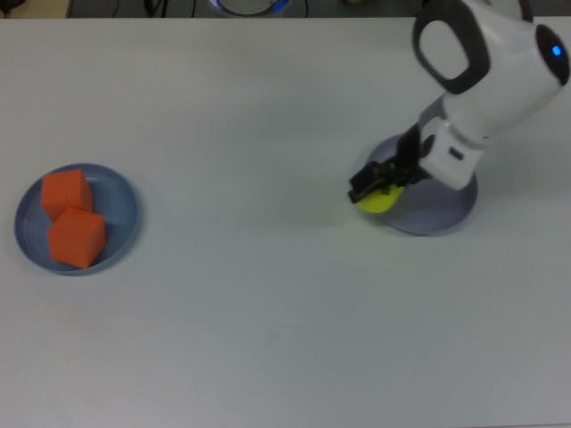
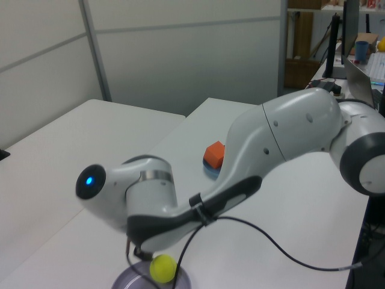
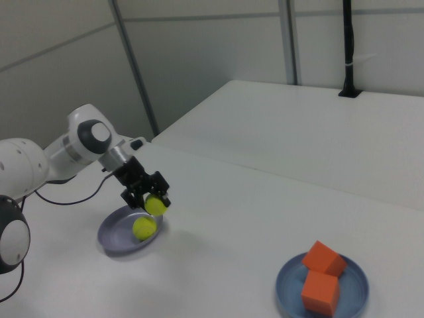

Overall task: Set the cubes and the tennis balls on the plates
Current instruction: 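Carry the second tennis ball onto the lavender plate beside the first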

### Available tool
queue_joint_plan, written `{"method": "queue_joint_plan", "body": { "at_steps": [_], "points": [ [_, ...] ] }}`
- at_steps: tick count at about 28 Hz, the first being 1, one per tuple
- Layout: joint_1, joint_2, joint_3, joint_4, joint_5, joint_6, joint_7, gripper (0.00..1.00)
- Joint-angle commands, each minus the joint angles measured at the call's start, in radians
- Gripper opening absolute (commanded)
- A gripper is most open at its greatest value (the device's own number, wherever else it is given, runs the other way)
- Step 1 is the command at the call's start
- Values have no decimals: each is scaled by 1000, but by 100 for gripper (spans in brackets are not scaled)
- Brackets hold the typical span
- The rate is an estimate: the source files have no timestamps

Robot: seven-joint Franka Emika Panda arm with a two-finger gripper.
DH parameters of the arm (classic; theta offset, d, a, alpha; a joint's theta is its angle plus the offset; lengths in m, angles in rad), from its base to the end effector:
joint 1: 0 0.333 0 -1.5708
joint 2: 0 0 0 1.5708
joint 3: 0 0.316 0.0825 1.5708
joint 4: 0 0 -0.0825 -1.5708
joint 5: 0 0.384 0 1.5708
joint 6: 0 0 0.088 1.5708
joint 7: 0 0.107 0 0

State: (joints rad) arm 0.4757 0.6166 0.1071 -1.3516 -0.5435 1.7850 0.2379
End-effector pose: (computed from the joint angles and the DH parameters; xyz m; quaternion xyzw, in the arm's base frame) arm 0.6231 0.3389 0.3598 0.9406 0.2386 0.0106 0.2412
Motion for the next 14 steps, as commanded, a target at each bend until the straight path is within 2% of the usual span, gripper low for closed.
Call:
{"method": "queue_joint_plan", "body": {
  "at_steps": [1,4,10,14],
  "points": [
    [44,-14,-4,-24,-33,73,50,0],
    [69,-5,-4,-27,-68,106,75,0],
    [107,3,-4,-34,-84,154,113,0],
    [136,2,-4,-46,-84,151,133,16]
  ]
}}
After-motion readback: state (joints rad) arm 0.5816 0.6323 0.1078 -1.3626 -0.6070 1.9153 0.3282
